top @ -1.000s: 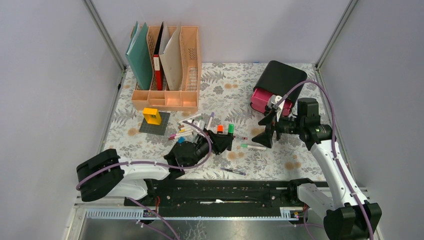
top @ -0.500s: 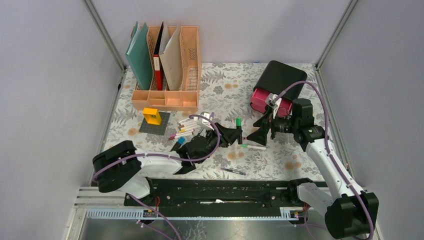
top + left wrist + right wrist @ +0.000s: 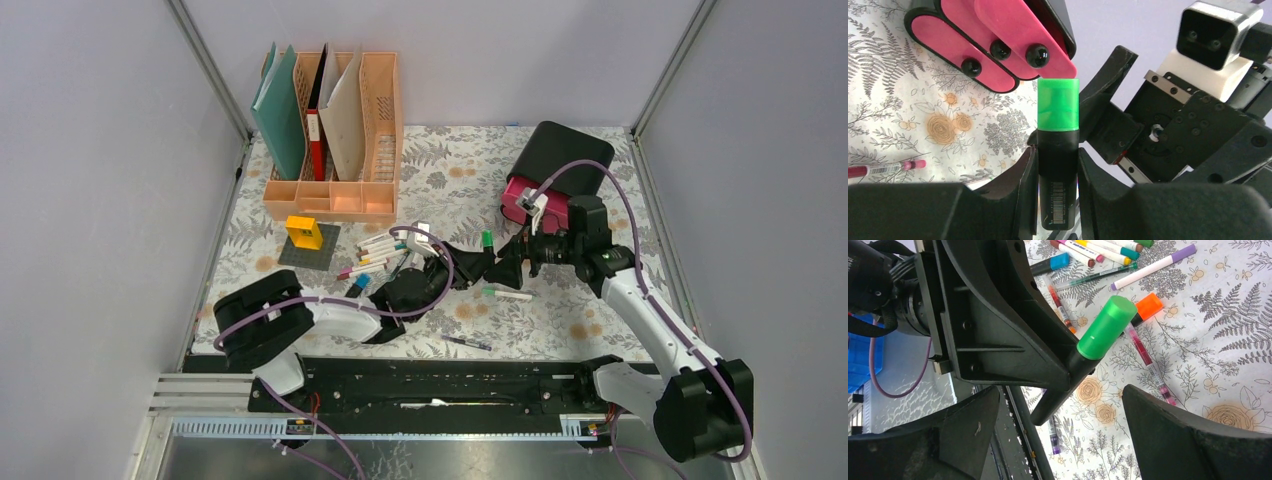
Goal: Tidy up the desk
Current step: Place the stationery in the drawer.
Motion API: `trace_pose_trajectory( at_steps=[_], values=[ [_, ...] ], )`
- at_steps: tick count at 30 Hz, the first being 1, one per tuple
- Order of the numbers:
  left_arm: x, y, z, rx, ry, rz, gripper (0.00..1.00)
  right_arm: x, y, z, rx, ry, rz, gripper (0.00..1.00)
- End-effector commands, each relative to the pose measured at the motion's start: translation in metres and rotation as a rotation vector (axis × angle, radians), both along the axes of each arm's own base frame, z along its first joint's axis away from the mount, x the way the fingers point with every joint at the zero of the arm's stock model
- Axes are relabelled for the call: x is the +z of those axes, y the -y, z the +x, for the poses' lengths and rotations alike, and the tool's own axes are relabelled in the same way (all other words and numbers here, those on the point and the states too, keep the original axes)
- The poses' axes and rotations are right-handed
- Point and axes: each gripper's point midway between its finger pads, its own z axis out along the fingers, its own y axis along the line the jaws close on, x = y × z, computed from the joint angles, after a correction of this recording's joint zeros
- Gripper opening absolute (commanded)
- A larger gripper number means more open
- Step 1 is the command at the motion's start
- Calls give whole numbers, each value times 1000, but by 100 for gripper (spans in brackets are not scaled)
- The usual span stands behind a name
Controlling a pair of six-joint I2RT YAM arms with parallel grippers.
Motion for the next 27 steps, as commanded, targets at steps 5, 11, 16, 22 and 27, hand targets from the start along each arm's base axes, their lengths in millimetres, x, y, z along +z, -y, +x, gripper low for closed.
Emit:
trace_pose_trajectory(
  at_steps=[5, 11, 16, 22, 27],
  values=[
    [50, 13, -2, -26, 84, -166, 0, -5, -5, 9, -19, 16, -36, 90],
    [54, 19, -7, -52, 99, -187, 0, -5, -4, 15, -47, 22, -53, 59],
    [56, 18, -11, -66, 122, -203, 0, 0, -1, 21, -77, 49, -74, 10],
    [62, 5, -14, -48, 180, -191, 45, 3, 4, 19, -59, 102, -110, 0],
    [73, -13, -27, -58, 334, -134, 96, 3, 11, 16, -27, 169, -168, 0]
  ],
)
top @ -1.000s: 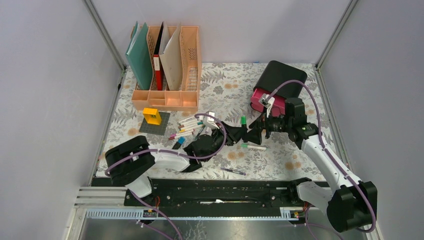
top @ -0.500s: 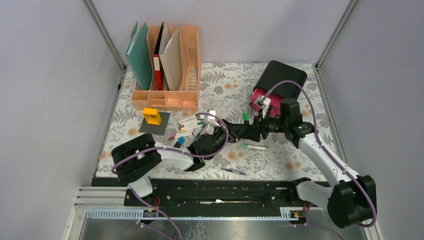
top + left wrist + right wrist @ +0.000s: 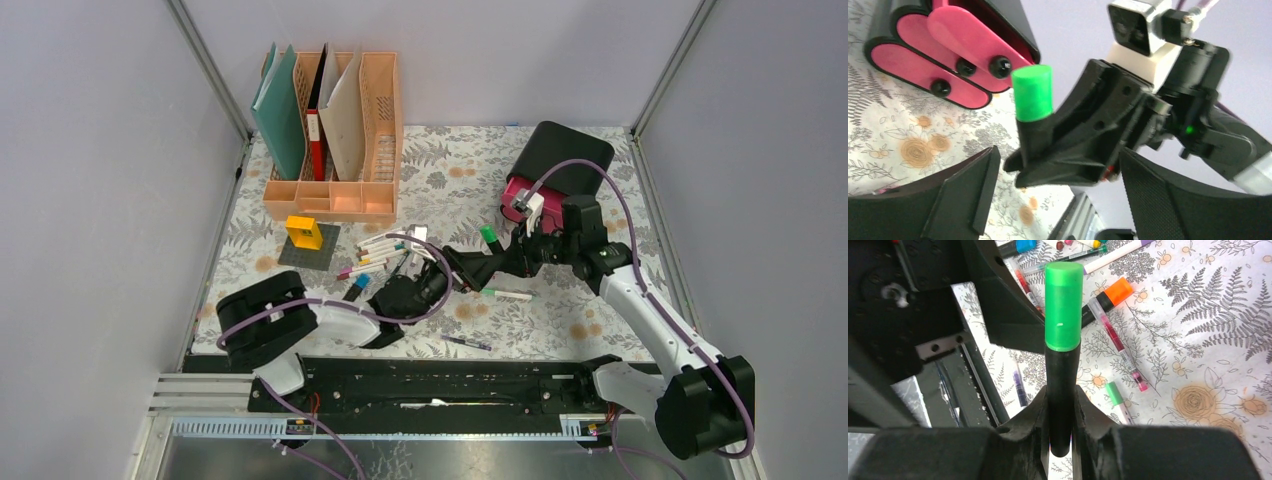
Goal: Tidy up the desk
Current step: Place the stationery in the drawer.
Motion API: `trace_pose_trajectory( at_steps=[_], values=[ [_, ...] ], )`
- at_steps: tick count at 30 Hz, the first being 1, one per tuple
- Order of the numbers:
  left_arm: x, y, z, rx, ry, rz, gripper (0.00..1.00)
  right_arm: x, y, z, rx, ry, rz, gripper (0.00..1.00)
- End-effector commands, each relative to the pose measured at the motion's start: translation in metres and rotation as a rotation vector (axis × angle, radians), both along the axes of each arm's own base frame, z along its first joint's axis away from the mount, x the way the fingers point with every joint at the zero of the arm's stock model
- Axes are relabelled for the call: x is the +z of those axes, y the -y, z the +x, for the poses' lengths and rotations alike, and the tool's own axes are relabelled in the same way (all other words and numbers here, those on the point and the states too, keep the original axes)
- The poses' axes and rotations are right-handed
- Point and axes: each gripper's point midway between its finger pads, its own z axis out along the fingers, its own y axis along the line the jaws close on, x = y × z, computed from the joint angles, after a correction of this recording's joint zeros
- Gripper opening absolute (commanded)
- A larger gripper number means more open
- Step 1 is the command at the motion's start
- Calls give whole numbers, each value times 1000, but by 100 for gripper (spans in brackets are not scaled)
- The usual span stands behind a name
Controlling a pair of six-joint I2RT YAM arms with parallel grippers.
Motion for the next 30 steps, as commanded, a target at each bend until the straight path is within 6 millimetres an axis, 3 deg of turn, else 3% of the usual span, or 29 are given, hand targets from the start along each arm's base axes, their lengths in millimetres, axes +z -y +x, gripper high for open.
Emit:
trace_pose_trajectory(
  at_steps=[1, 7, 16, 24, 30],
  values=[
    [52, -20, -27, -44, 243, -60, 98, 21, 6, 6, 39, 153, -57, 0],
    [34, -50, -36, -20, 385, 124, 99, 28, 24, 9, 39, 283, -174, 0],
    [-1, -96, -27, 23, 372, 490, 99, 56, 60, 28, -64, 467, -373, 0],
    [-25, -133, -30, 72, 339, 620, 99, 73, 95, 59, -164, 521, -591, 0],
    [-33, -148, -30, 102, 322, 663, 99, 72, 116, 83, -203, 527, -736, 2]
  ],
)
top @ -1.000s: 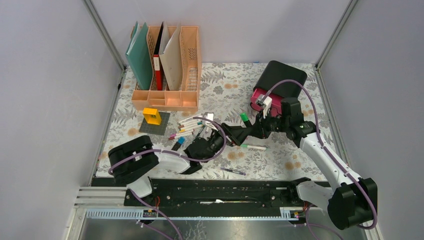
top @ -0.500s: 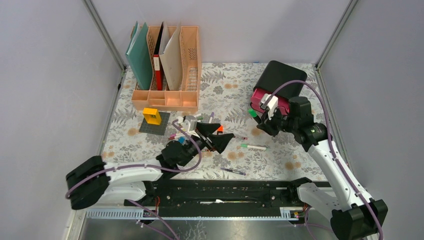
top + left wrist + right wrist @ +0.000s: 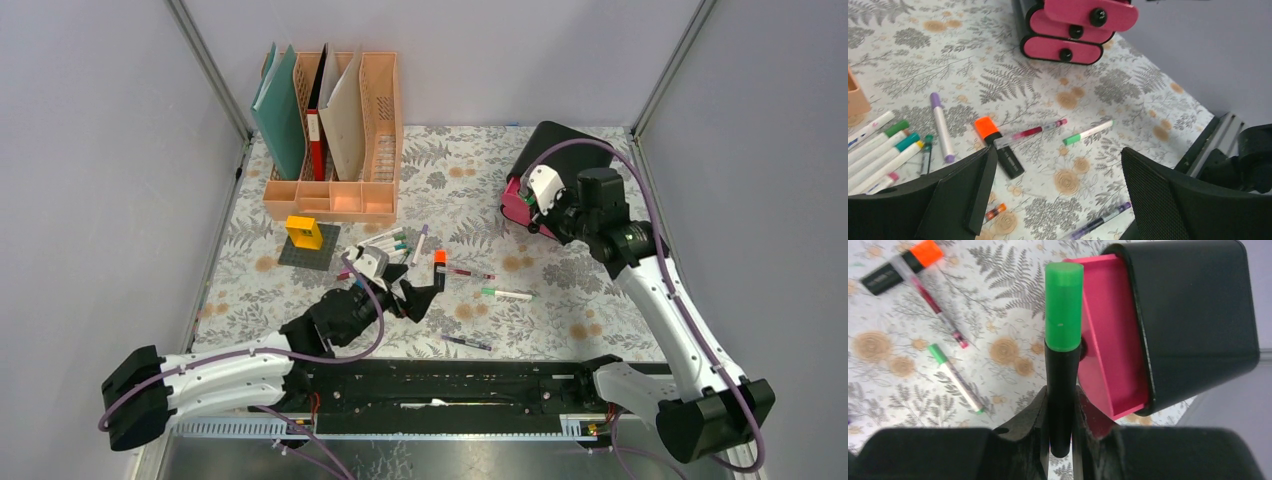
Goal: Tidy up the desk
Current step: Place the stationery in the drawer.
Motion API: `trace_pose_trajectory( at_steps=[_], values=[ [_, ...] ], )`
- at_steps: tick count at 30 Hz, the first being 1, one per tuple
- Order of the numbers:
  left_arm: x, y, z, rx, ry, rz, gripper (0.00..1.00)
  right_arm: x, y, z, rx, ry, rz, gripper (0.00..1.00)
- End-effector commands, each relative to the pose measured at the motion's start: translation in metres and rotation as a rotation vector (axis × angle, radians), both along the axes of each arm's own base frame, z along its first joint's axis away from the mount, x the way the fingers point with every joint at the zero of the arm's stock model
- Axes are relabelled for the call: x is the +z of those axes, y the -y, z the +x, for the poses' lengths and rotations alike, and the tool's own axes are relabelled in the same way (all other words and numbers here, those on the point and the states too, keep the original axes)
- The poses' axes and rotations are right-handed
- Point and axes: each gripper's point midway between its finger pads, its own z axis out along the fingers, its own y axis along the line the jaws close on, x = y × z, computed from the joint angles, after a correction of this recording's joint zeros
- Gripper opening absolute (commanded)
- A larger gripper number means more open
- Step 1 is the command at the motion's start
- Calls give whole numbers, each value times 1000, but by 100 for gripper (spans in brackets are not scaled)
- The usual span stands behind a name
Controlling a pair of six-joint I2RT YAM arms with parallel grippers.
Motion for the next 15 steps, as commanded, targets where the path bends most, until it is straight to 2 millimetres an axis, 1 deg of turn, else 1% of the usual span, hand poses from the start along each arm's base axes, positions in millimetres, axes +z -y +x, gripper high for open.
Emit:
trace_pose_trajectory(
  at_steps=[1, 9, 15],
  values=[
    [-6, -15, 5, 54, 11, 51, 99, 9, 25, 22, -68, 45, -142, 2],
    [-13, -24, 4, 76, 5, 63, 99, 9, 33, 45, -90, 18, -177, 5],
    [-17, -28, 4, 88, -1, 70, 99, 1, 41, 59, -117, -12, -194, 7]
  ],
)
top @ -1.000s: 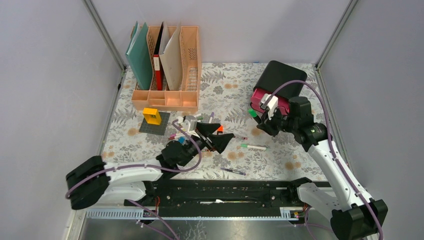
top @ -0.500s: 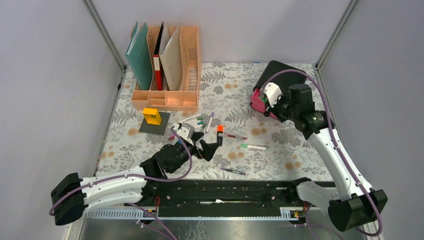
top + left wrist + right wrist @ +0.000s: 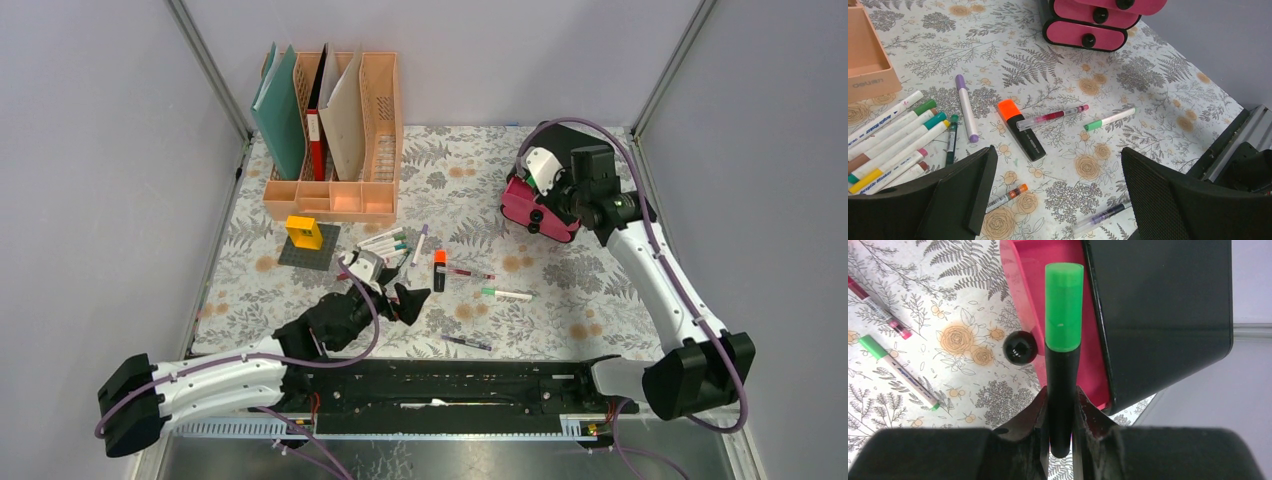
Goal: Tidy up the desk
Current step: Place the stationery in the drawer.
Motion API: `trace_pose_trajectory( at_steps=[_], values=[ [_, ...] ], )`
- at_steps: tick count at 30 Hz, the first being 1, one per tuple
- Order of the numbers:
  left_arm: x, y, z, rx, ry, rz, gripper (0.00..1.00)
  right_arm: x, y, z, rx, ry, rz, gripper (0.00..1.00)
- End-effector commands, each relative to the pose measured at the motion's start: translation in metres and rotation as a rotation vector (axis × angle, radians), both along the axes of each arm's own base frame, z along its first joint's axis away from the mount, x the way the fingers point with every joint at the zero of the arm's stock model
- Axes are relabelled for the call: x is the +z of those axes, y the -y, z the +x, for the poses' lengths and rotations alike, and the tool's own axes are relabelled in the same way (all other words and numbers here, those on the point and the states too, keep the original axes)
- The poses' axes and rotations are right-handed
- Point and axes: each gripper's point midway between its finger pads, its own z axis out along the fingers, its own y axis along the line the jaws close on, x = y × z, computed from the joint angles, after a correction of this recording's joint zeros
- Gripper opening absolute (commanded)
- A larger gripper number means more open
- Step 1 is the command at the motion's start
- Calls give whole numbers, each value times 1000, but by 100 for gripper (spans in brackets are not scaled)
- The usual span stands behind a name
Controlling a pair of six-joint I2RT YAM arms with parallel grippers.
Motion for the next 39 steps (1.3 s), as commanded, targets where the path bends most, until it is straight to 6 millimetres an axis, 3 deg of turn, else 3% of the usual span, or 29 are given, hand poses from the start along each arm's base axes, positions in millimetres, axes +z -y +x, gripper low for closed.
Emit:
trace_pose_trajectory(
  at_steps=[1, 8, 15, 17, 21, 26, 33, 39],
  values=[
    [3, -7, 3, 31, 19, -7, 99, 11, 10, 16, -31, 25, -21, 8],
    [4, -14, 3, 46, 21, -7, 99, 5, 19, 29, -62, 1, -24, 15],
    [9, -19, 1, 57, 19, -14, 99, -1, 22, 36, -75, -25, 5, 41],
    [12, -21, 1, 61, 20, -16, 99, 2, 19, 36, -69, -21, 20, 50],
    [21, -24, 0, 61, 22, -11, 99, 13, 13, 34, -58, -9, 60, 59],
    [29, -29, -1, 61, 20, 35, 99, 29, -1, 17, -22, -12, 156, 74],
    [24, -38, 12, 113, -68, 126, 99, 27, -40, -35, 115, -110, 368, 99],
    [9, -54, 32, 170, -226, 165, 99, 10, -61, -72, 226, -194, 471, 100]
  ],
)
